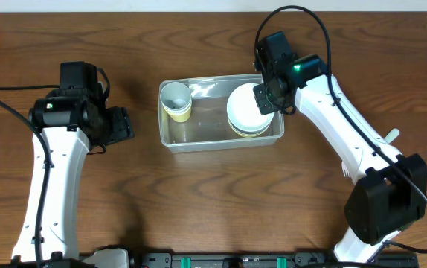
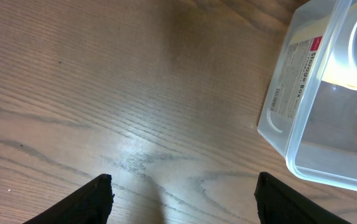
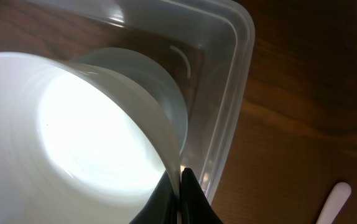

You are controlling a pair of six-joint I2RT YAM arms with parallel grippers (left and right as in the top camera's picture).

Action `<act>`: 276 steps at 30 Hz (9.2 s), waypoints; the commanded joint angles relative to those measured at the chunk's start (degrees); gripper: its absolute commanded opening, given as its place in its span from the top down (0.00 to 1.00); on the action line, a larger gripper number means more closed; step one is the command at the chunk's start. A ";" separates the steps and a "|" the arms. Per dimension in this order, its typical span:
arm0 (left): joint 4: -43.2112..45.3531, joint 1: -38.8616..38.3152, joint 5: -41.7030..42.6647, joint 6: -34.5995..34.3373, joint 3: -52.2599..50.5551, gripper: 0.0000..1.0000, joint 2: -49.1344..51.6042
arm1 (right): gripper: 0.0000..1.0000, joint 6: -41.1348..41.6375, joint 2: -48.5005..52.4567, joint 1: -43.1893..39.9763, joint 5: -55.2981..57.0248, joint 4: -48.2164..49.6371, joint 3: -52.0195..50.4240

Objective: Pack container
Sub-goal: 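Lift the white bowl with the right gripper and lower it onto the grey bowl, then release the white bowl and move the right gripper over the white fork, then lower the right gripper and grasp the white fork handle, then carry the white fork with the right gripper into the container and release, then move the right gripper back over the pale green spoon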

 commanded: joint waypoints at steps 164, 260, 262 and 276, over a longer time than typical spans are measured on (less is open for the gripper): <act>-1.46 -0.02 0.00 -0.55 -0.09 0.26 -0.79 | 0.99 -46.93 6.10 15.47 -5.57 -3.69 5.81; -1.60 -0.02 0.00 -0.55 -0.09 0.25 -0.79 | 0.01 26.40 -3.56 -44.76 -0.37 19.58 -37.70; -1.57 -0.02 0.00 -0.55 -0.09 0.26 -0.79 | 0.01 26.38 -3.15 -44.76 -0.37 19.61 -37.70; -1.57 -0.02 0.00 -0.55 -0.09 0.26 -0.79 | 0.27 26.38 -3.10 -44.76 -0.39 18.58 -37.70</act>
